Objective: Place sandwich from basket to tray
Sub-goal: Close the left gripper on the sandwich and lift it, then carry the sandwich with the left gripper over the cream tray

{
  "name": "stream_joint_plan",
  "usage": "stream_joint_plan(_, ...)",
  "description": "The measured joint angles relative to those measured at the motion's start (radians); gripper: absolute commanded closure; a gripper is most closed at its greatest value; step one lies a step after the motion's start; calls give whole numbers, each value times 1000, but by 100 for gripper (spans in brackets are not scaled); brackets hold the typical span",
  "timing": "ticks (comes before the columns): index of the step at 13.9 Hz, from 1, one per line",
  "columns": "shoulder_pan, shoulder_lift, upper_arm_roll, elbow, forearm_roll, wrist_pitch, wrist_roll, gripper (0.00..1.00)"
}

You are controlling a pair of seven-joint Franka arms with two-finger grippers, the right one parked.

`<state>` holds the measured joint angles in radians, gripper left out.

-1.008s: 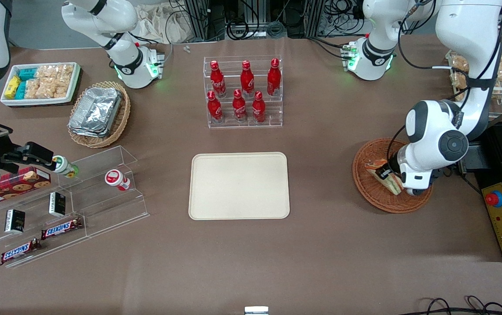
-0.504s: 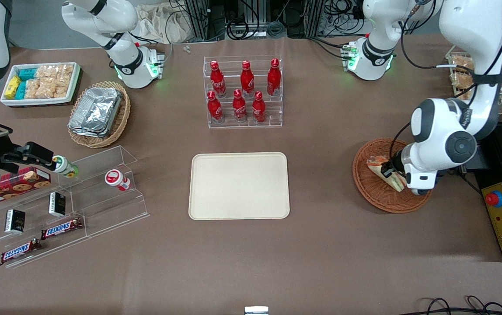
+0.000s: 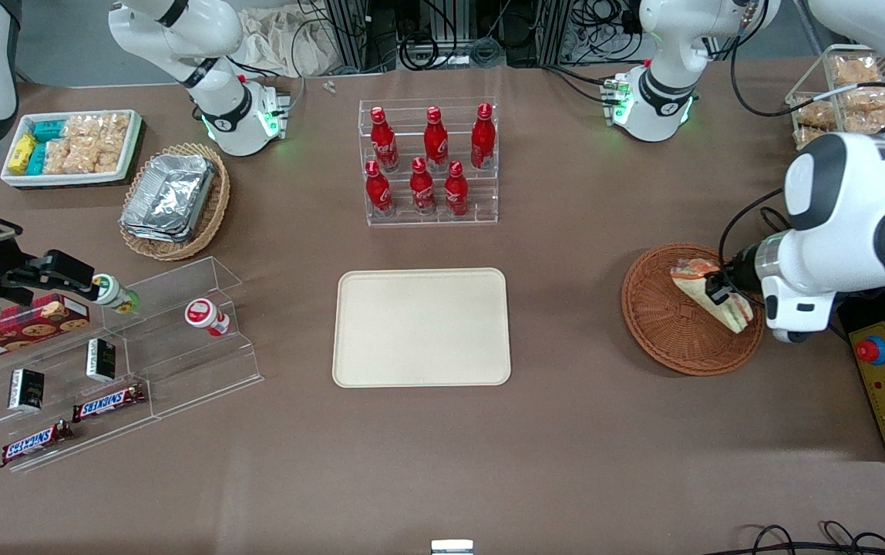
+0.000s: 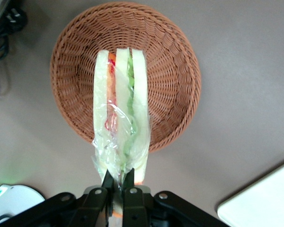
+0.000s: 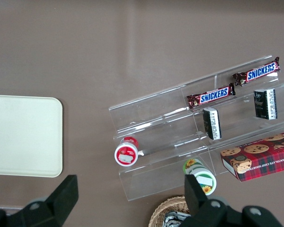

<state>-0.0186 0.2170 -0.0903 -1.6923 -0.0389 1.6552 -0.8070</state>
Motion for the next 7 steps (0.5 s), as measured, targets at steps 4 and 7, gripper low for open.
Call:
stream_joint_plan(4, -50, 0, -23, 89, 0, -66, 30, 100)
stream_joint_plan(7, -121, 2, -39, 113, -1, -80, 13, 100)
